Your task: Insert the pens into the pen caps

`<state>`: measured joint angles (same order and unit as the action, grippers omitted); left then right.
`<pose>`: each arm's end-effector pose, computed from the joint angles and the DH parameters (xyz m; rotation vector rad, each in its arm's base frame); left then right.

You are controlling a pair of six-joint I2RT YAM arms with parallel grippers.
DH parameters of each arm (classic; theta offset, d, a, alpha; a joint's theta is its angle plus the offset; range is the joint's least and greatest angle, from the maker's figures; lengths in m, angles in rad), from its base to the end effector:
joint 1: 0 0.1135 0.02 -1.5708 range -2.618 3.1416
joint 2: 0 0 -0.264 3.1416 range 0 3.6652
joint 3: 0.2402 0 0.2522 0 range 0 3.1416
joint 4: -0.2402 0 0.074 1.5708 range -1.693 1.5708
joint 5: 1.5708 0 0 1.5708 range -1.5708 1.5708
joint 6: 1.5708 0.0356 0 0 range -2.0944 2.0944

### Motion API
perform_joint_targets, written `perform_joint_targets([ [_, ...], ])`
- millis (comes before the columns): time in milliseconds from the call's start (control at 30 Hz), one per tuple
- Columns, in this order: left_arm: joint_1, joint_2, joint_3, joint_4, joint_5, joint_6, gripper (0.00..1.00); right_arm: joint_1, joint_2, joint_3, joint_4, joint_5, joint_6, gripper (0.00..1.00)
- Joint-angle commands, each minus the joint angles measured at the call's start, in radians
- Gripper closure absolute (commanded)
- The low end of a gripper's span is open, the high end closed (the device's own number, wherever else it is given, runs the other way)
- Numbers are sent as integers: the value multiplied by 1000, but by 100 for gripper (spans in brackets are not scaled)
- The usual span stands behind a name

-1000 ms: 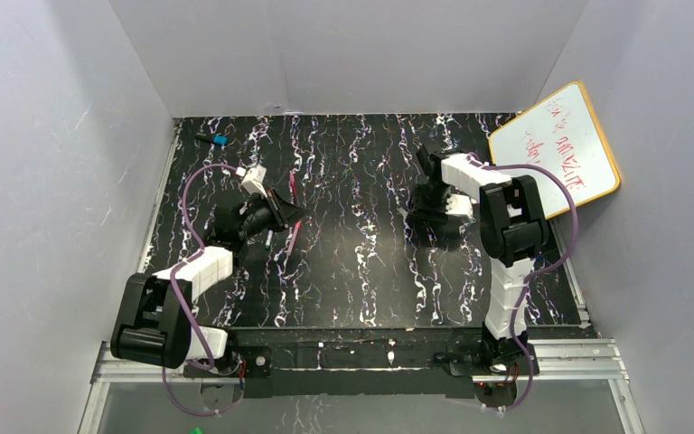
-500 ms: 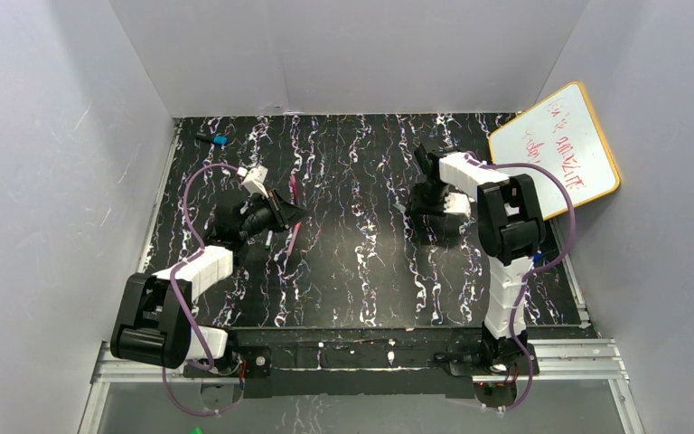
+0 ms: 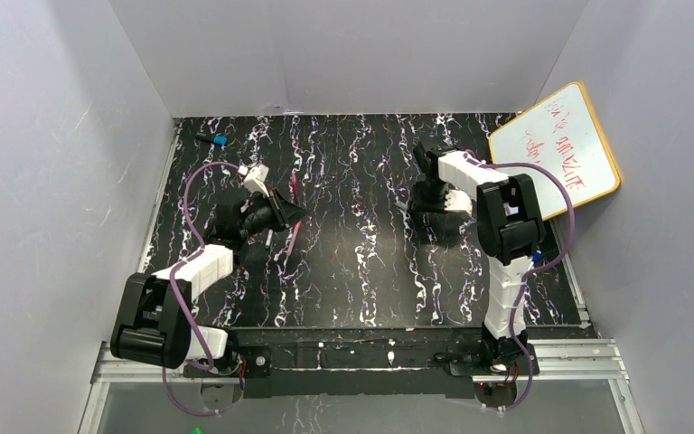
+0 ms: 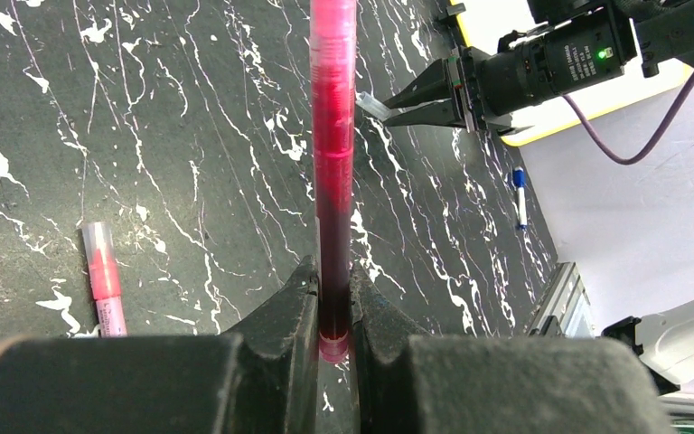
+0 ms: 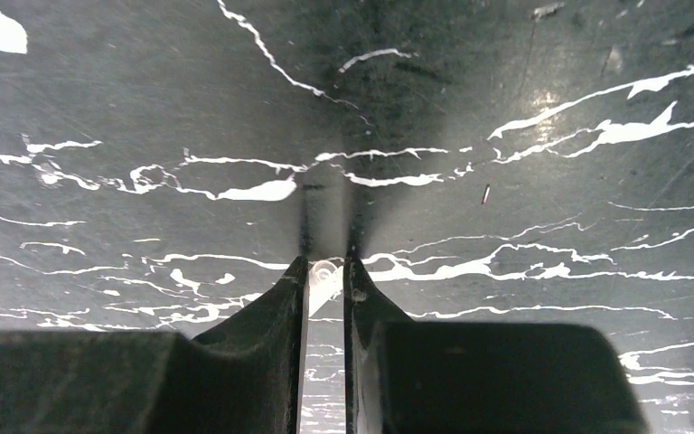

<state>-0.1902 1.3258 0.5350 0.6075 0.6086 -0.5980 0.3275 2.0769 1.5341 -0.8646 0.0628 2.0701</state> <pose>0.2636 -0.0715 0.2189 0.0956 1.8514 -1.0929 0.3857 0.1287 0.1612 2.3140 1.9369 0.1957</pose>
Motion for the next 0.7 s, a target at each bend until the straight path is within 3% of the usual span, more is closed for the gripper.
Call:
perform_joint_targets([
  [0,-5,-10,38,-26,3,36,100,0,-12,86,-112,123,172,98],
  [233,-33,-17,61,-100,-13,105,100,5,-12,175,-118,187,0,99],
  [667,-125,15,182,-447,-145,389,100,111,-21,374,-123,357,-492,99],
])
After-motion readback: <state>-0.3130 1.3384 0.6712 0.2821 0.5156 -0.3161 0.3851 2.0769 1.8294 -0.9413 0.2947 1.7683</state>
